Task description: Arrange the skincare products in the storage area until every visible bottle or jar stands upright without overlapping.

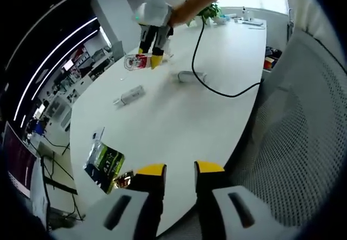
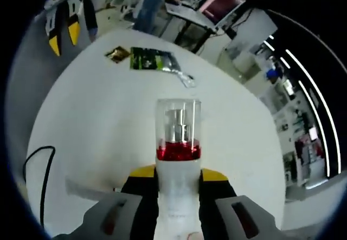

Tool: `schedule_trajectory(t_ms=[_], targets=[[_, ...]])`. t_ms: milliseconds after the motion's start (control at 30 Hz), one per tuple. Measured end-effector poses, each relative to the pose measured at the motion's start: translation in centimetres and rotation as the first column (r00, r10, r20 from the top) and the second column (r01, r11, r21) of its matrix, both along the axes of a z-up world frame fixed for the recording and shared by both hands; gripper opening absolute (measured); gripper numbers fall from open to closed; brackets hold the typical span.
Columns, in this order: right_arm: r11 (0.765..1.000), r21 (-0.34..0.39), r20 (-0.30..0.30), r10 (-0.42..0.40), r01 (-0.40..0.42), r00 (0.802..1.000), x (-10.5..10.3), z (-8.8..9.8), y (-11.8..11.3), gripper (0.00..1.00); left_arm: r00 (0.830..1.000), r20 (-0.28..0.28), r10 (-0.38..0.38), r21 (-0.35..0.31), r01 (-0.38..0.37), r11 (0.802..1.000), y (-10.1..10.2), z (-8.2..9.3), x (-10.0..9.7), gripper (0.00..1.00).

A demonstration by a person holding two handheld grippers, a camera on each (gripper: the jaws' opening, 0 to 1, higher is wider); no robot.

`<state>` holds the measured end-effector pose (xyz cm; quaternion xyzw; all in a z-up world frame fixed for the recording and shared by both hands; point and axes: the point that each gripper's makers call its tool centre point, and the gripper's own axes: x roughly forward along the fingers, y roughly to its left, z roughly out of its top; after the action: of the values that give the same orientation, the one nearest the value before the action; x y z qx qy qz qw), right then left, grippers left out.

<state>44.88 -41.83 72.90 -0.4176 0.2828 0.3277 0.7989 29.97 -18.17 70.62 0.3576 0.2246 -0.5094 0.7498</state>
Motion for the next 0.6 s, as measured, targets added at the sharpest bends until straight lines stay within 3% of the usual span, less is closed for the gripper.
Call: schedule_trajectory(t_ms=[200, 367, 433, 500, 600], targets=[[0.992, 0.119, 0.085, -0.059, 0.048, 0.995, -0.4, 3.3, 1.0, 0.21, 1.0, 0.004, -0.004, -0.003, 0.004, 1.0, -0.1, 0.1, 0.0, 0.25], [0.946, 0.302, 0.134, -0.168, 0.121, 0.977, -0.9, 7.0, 1.6, 0.21, 1.0, 0.002, 0.005, -0.029, -0.005, 1.0, -0.3, 0.5, 0.1, 0.25], [0.906, 0.396, 0.137, -0.217, 0.147, 0.967, -1.4, 8.5, 1.9, 0.21, 1.0, -0.02, 0.01, -0.077, -0.011, 0.997, -0.8, 1.0, -0.1, 0.25], [0.849, 0.501, 0.126, -0.264, 0.168, 0.956, -2.3, 10.3, 2.3, 0.21, 0.999, -0.027, 0.022, -0.139, -0.025, 0.99, -1.3, 1.9, -0.1, 0.27], [0.79, 0.587, 0.121, -0.304, 0.179, 0.945, -3.2, 12.0, 2.7, 0.21, 0.998, -0.049, 0.036, -0.21, -0.046, 0.977, -1.8, 2.9, -0.2, 0.31]])
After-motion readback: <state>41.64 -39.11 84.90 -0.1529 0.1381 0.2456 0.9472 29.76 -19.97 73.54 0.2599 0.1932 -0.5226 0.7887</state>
